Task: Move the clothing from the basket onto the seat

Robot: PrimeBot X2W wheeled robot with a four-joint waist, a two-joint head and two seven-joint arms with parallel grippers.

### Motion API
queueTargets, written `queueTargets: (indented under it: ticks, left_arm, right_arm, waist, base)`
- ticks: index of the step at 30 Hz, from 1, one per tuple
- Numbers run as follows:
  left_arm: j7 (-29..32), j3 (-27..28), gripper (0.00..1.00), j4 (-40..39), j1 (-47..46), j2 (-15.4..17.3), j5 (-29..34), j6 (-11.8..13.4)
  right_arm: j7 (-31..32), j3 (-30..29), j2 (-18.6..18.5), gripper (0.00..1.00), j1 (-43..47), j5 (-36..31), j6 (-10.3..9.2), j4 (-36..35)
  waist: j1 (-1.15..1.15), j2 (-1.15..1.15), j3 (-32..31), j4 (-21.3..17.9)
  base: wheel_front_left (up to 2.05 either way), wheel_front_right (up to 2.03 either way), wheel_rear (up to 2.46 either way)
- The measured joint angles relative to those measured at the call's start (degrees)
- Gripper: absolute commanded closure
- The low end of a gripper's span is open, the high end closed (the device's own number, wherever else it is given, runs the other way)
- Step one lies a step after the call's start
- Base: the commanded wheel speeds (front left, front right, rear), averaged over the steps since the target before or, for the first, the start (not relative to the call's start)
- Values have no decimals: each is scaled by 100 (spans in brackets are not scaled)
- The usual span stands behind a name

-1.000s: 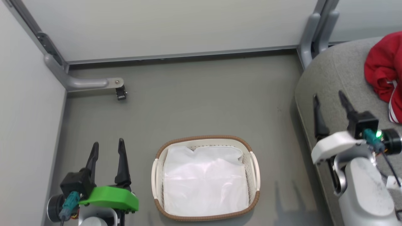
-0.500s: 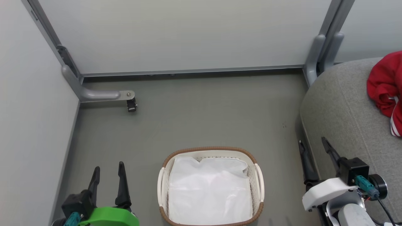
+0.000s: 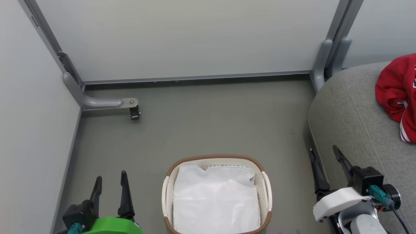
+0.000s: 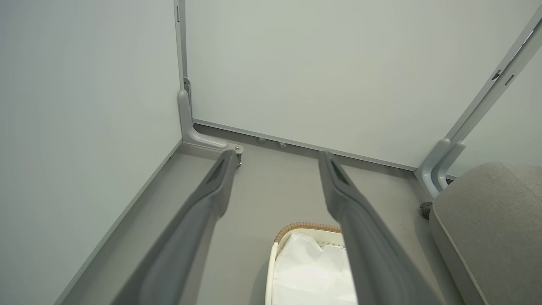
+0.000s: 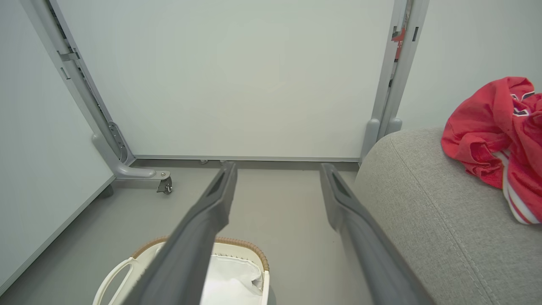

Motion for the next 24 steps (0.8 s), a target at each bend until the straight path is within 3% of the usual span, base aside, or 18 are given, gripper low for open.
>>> queueTargets:
  ticks: [17, 18, 24]
  left_arm:
    - [0, 38, 0, 180, -1, -71, 67, -147]
    - [0, 35, 100, 198, -1, -73, 67, -155]
    - [89, 16, 100, 428, 5, -87, -69, -153]
  right_arm:
    - [0, 24, 1, 0, 5, 100, 1, 11]
    - [0, 25, 1, 100, 5, 101, 1, 12]
    - [83, 10, 43, 100, 88, 233, 1, 242]
  waist:
    - [0, 0, 8, 30]
    - [0, 0, 7, 27]
    - [0, 0, 4, 21]
  base:
    - [0, 0, 0]
    - [0, 0, 0]
    - [0, 0, 0]
